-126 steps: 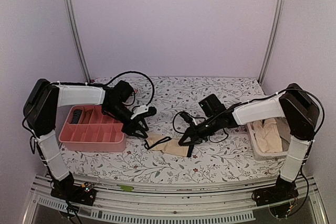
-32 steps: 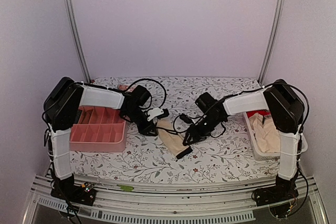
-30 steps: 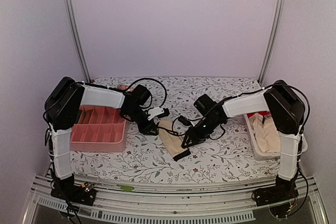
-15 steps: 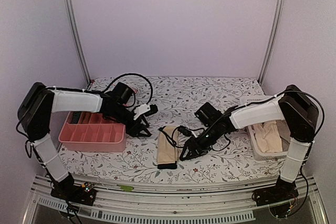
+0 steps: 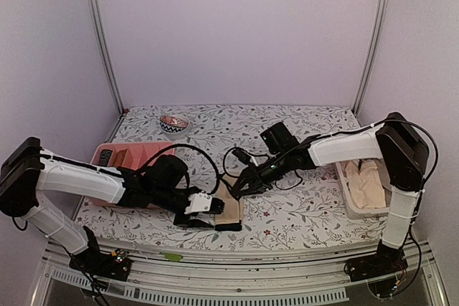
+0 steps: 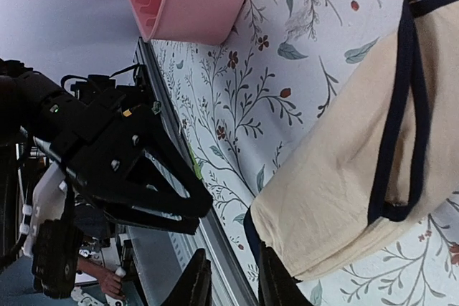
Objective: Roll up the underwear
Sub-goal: Rotate the underwear at the center of the board, then roll the underwear at the center of the board.
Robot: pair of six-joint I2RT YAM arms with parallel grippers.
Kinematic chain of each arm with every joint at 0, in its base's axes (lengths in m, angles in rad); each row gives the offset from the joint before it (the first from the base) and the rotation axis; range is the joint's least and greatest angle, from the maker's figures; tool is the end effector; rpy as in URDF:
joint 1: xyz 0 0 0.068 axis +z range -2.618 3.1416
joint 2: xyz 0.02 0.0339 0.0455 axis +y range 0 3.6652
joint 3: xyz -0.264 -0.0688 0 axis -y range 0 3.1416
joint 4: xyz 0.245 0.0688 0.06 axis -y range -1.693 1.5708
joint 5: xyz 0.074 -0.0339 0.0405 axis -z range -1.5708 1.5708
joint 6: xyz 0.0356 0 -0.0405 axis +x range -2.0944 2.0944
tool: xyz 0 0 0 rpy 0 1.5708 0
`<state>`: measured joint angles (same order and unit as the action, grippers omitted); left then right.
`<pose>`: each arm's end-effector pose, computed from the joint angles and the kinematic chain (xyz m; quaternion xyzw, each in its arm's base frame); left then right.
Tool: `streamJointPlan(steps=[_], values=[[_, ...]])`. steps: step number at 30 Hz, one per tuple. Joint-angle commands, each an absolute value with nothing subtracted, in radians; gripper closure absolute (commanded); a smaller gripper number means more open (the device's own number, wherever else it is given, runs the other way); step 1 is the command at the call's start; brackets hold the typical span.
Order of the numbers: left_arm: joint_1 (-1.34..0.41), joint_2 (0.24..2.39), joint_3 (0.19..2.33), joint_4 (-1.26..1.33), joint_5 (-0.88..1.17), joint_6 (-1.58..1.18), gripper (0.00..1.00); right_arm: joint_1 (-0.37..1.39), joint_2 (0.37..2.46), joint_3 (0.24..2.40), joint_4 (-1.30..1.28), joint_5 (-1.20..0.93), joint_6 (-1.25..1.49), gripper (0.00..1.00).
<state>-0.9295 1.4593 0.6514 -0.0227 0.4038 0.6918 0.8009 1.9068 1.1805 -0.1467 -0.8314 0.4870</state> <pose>0.1535 -0.2290 0.1614 0.7119 0.5768 -0.2276 0.3297 0.2547 0.3005 0.1698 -0.2707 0.8276 0.4913 0.0223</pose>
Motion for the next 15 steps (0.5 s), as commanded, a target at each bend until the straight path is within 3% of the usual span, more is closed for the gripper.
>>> streamJointPlan(steps=[1,10,15], values=[[-1.014,1.535,0.669,0.125,0.284,0.721,0.44,0.837,2.001,1.235,-0.103,-0.908,0.503,0.8],[-1.059,1.68,0.742,0.1,0.248,0.71,0.51,0.844,2.131,1.217,-0.032,-0.944,0.507,0.97],[-1.062,1.761,0.775,0.046,0.2,0.707,0.53,0.845,2.183,1.216,-0.083,-0.899,0.463,1.0]])
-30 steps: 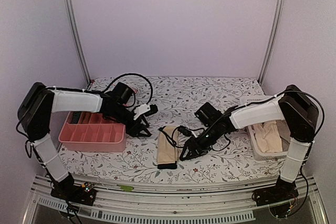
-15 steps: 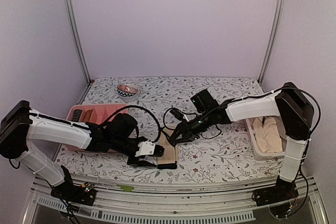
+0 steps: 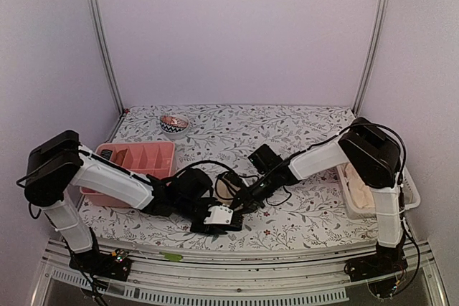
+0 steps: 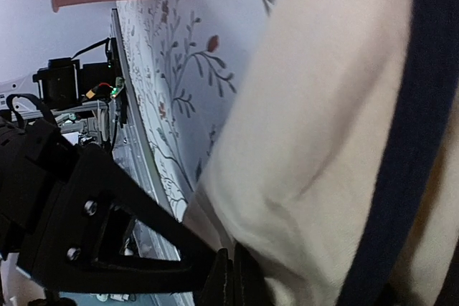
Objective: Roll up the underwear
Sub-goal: Roll the underwear at the center of the board.
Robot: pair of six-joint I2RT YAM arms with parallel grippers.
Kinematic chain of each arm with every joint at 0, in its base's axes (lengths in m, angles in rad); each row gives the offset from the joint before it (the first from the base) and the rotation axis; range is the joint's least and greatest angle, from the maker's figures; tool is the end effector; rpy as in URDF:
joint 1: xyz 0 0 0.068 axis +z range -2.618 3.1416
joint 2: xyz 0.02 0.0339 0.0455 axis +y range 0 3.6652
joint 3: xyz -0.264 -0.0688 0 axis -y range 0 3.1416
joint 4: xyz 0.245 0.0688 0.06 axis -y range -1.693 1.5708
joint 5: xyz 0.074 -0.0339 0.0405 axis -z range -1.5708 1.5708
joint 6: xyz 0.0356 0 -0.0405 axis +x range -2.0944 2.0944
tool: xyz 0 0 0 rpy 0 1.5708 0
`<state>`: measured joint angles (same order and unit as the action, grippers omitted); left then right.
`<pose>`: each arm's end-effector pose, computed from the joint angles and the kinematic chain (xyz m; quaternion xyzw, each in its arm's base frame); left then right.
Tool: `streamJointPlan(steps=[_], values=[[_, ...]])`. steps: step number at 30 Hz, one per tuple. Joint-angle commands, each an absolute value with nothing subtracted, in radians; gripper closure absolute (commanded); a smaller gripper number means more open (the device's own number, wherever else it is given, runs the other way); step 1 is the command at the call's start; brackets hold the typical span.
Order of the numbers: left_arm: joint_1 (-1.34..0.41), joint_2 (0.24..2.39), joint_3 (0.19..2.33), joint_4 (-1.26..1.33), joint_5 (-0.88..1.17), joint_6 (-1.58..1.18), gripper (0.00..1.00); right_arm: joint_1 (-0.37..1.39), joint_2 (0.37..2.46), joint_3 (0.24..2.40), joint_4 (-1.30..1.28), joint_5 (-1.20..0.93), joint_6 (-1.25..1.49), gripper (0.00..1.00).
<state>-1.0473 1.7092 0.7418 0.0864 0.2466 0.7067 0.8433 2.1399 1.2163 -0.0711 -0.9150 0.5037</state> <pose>0.1494 -0.2762 0.1236 0.7446 0.5653 -0.1709 0.3111 0.2516 0.3250 0.0964 0.2690 -0.8266 -0.4900 0.0649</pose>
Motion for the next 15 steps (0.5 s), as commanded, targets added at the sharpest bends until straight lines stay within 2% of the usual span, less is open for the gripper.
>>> streamJointPlan(steps=[1,5,9,12,15], values=[[-1.062,1.77,0.781,0.03,0.191,0.707,0.55,0.845,2.184,1.216,-0.085,-0.894,0.46,1.0],[-1.06,1.767,0.797,-0.057,0.212,0.707,0.76,0.842,2.143,1.18,-0.084,-0.866,0.453,1.0],[-1.053,1.76,0.83,-0.178,0.315,0.699,0.91,0.81,2.034,1.121,-0.055,-0.791,0.445,0.98],[-1.014,1.77,0.879,-0.261,0.403,0.694,0.97,0.777,1.907,1.022,0.001,-0.701,0.432,0.85],[-0.948,1.806,0.968,-0.389,0.538,0.703,1.0,0.766,1.757,0.891,0.084,-0.614,0.405,0.64]])
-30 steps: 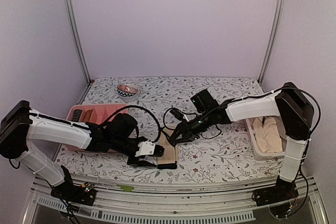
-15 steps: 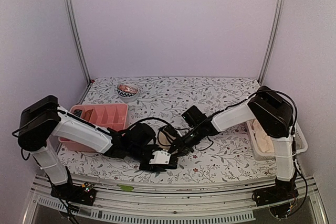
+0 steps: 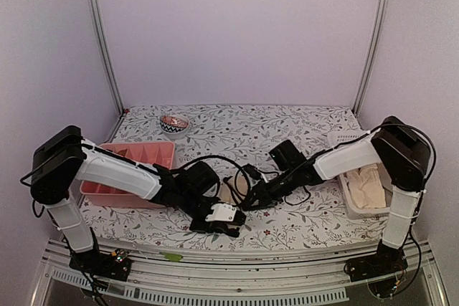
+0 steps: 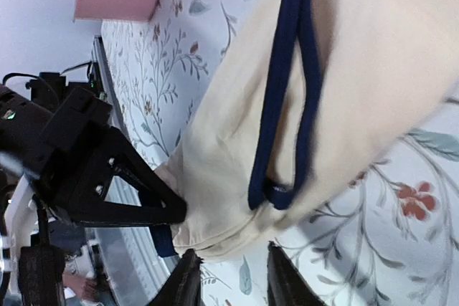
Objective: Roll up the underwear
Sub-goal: Roll the underwear at the center of the board.
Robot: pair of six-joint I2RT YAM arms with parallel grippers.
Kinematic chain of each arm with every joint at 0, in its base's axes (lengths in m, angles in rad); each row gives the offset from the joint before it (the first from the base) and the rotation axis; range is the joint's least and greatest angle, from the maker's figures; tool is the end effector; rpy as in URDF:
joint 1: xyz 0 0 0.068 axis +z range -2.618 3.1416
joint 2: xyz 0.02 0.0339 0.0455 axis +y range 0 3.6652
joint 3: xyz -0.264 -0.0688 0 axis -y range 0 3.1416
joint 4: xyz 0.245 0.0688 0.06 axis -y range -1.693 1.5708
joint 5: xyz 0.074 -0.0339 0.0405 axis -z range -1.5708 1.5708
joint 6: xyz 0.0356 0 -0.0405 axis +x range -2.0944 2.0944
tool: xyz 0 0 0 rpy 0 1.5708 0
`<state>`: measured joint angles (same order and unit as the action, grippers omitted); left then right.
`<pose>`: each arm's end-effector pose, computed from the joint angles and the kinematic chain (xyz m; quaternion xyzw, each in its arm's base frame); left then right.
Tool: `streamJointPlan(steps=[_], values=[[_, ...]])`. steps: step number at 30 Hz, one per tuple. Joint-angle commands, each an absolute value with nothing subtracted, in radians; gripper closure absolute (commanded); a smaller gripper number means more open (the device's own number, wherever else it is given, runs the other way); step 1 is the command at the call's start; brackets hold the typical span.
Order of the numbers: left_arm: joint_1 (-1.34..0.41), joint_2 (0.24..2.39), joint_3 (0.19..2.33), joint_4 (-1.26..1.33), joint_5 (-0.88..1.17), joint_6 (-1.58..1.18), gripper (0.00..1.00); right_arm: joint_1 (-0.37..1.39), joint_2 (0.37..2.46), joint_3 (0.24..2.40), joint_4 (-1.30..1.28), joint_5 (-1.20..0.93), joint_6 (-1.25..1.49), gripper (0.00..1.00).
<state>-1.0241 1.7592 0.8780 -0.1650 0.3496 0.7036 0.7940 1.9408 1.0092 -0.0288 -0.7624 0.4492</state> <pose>0.1588 -0.2843 0.1290 0.7524 0.5835 -0.2066 0.2253 0.2397 0.2789 0.1171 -0.2620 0.8530 0.4509 0.0201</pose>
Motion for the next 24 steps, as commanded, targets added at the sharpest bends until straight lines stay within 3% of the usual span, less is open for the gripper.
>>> streamJointPlan(steps=[1,8,14,24], values=[[-0.925,1.826,0.999,-0.439,0.59,0.714,1.0,0.766,1.71,0.851,0.106,-0.594,0.381,0.61],[-0.834,2.013,1.219,-0.77,0.82,0.777,1.0,0.848,1.452,0.655,0.157,-0.459,0.217,0.39],[-0.794,2.188,1.381,-0.958,0.942,0.775,1.0,0.999,1.417,0.636,0.169,-0.301,0.101,0.39],[-0.765,2.296,1.48,-1.032,1.002,0.737,1.0,1.158,1.699,0.854,0.155,-0.166,-0.158,0.42]])
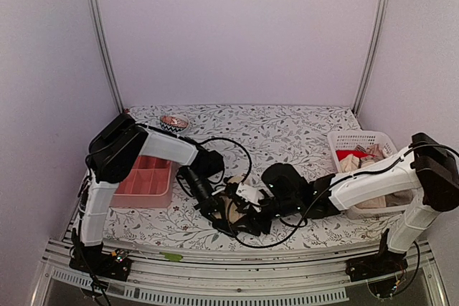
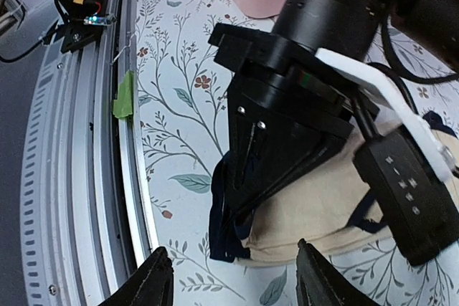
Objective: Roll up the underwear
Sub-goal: Roll the underwear at the center of the board.
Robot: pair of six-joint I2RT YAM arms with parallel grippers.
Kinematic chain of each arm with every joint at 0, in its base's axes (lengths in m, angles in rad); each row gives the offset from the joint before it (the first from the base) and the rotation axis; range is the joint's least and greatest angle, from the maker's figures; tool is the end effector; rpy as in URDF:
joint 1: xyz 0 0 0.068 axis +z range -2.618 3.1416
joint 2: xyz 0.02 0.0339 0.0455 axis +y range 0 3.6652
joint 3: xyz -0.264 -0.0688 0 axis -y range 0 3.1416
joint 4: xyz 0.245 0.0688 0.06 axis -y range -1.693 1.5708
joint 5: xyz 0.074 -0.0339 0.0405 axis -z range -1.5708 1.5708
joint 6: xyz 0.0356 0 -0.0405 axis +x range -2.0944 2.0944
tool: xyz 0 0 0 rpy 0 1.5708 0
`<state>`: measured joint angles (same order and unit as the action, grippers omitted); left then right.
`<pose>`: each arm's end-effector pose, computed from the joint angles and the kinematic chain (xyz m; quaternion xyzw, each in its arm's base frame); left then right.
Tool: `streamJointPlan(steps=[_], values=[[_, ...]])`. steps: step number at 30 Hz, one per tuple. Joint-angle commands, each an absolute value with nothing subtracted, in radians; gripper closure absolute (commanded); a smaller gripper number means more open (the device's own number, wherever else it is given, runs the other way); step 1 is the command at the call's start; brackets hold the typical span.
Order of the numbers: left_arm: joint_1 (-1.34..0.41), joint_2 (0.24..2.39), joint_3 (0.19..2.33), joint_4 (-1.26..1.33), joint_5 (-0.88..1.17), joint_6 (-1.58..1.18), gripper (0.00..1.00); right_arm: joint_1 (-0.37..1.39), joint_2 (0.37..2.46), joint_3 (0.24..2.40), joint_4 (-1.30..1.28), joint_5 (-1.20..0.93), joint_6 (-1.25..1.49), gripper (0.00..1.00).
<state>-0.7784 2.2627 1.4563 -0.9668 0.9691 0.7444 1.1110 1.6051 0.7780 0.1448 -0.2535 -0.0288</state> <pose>0.2517 -0.2894 0.0892 -0.5733 -0.6697 0.4618 0.0973 0.1355 0.2937 0.1693 -0.5290 0.7248 0.3174 0.3066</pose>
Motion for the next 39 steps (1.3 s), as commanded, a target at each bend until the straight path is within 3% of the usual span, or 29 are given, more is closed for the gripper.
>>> streamJointPlan(steps=[1,7,11,15,18,20,22,23,27,29,33,39], values=[[-0.763,2.299,1.482,-1.033,0.999,0.739,1.0,1.168,1.723,0.87,0.155,-0.159,-0.171,0.42],[-0.76,2.301,1.473,-1.034,0.983,0.749,1.0,1.206,1.813,0.908,0.158,-0.111,-0.183,0.35],[-0.76,2.297,1.47,-1.026,0.979,0.752,1.0,1.213,1.839,0.908,0.142,-0.104,-0.205,0.37],[-0.758,2.299,1.474,-1.025,0.979,0.752,1.0,1.219,1.868,0.92,0.138,-0.109,-0.24,0.5],[-0.755,2.3,1.473,-1.023,0.982,0.75,1.0,1.221,1.906,0.937,0.129,-0.115,-0.259,0.64],[-0.753,2.295,1.474,-1.024,0.983,0.751,1.0,1.223,1.927,0.946,0.113,-0.114,-0.265,0.78],[-0.747,2.276,1.471,-1.019,0.983,0.751,0.93,1.224,1.932,0.948,0.094,-0.109,-0.262,0.97],[-0.743,2.258,1.466,-1.013,0.985,0.749,0.88,1.221,1.93,0.949,0.083,-0.108,-0.253,1.0],[-0.694,2.127,1.398,-0.925,0.995,0.708,0.6,1.183,1.898,0.942,0.036,-0.276,-0.178,1.0],[-0.657,2.019,1.312,-0.791,0.989,0.634,0.51,1.152,1.887,0.935,0.03,-0.381,-0.116,1.0],[-0.603,1.749,1.092,-0.484,0.895,0.506,0.45,1.098,1.9,0.955,0.005,-0.531,-0.018,1.0],[-0.597,1.485,0.855,-0.248,0.709,0.487,0.44,0.956,1.943,0.978,0.039,-0.829,0.175,1.0]])
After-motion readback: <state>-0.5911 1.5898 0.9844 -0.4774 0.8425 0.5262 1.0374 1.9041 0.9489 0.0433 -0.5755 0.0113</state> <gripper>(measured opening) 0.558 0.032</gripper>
